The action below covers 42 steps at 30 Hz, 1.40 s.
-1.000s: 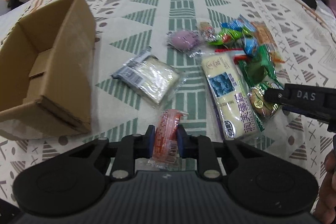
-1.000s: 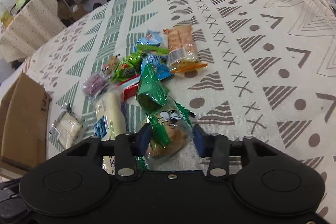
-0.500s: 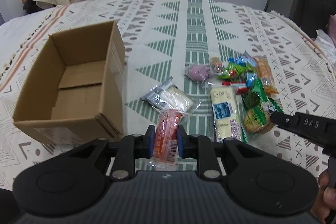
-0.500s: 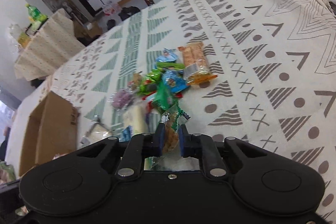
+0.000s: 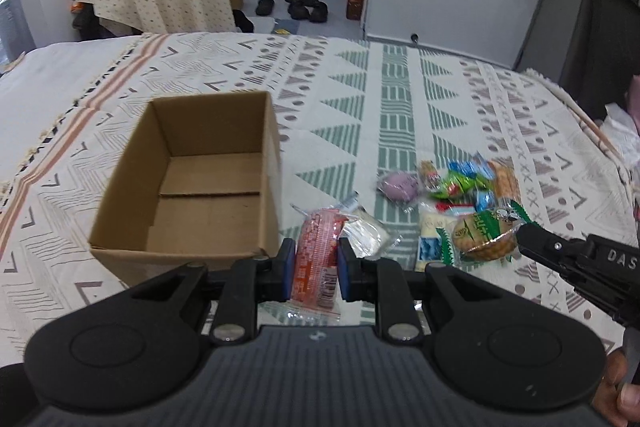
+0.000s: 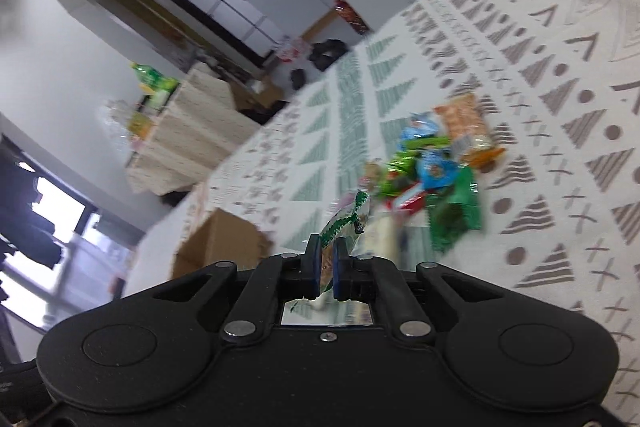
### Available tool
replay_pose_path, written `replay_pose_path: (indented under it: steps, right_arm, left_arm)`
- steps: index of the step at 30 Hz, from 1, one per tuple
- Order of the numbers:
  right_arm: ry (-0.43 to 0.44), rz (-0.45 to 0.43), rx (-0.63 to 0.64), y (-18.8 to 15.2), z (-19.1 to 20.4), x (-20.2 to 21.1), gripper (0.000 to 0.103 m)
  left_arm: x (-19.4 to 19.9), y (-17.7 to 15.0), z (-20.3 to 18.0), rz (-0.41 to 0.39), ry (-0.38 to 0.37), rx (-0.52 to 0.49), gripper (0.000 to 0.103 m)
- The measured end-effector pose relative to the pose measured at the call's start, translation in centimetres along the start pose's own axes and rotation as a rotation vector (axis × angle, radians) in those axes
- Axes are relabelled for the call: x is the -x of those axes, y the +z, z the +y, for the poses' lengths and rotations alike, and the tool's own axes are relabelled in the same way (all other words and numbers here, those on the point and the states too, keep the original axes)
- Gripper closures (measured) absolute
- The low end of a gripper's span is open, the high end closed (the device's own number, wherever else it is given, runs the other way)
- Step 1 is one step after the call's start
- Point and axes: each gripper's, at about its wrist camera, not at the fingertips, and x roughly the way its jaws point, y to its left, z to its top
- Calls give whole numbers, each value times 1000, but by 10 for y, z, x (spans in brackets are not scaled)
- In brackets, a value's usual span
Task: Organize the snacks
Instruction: 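Carry both snacks over the cardboard box and open both tools to drop them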
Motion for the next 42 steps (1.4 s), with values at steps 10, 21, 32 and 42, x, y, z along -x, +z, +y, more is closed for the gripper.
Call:
replay_pose_path:
  steps: [10,21,32,42]
  right_arm:
    - [100,-16,53,-3,36,-13,98]
    - [247,27,124,-25,98,-44,98]
    - [300,50,218,-40,141,-76,97]
    - [159,34,316,-54,154,-88,42]
  left_arm:
    - [15,19,44,-38,21,73,82]
    - [6,36,100,-39,52,146,82]
    - [-23,42,136,8,49,208,82]
    - [-37,42,137,20,77,196,53]
